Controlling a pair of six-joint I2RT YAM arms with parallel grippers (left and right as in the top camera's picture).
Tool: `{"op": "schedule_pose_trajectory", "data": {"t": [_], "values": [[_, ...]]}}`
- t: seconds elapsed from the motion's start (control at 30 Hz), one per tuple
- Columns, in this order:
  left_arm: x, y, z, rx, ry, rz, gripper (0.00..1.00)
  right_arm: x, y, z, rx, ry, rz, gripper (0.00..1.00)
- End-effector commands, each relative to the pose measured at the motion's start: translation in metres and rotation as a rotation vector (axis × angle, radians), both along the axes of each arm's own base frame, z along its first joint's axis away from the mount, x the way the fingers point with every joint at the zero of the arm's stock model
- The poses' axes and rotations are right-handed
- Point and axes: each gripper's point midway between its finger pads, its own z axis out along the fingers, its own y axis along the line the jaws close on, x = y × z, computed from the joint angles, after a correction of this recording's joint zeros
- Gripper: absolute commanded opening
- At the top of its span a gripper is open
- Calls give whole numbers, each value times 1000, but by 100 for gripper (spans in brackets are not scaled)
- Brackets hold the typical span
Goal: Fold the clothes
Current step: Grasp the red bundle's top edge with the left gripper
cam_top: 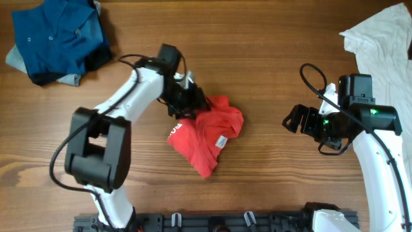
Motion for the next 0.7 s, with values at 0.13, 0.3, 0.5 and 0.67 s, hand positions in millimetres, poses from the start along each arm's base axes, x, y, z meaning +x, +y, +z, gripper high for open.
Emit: {"op": "schedule_pose_trajectory", "data": {"t": [0.13,0.3,0.5,0.67], "values": [[-54,-54,10,-56,30,-205,59,0,3,-1,15,-1,19,99],[-64,-61,9,-46,33,-237,59,0,3,-1,15,-1,19,99],[-23,-32,8,-37,-14,-112,60,-4,3,-2,16,14,20,99],[22,32,9,55,-194,-94,68,-5,3,-2,15,16,27,99]]}}
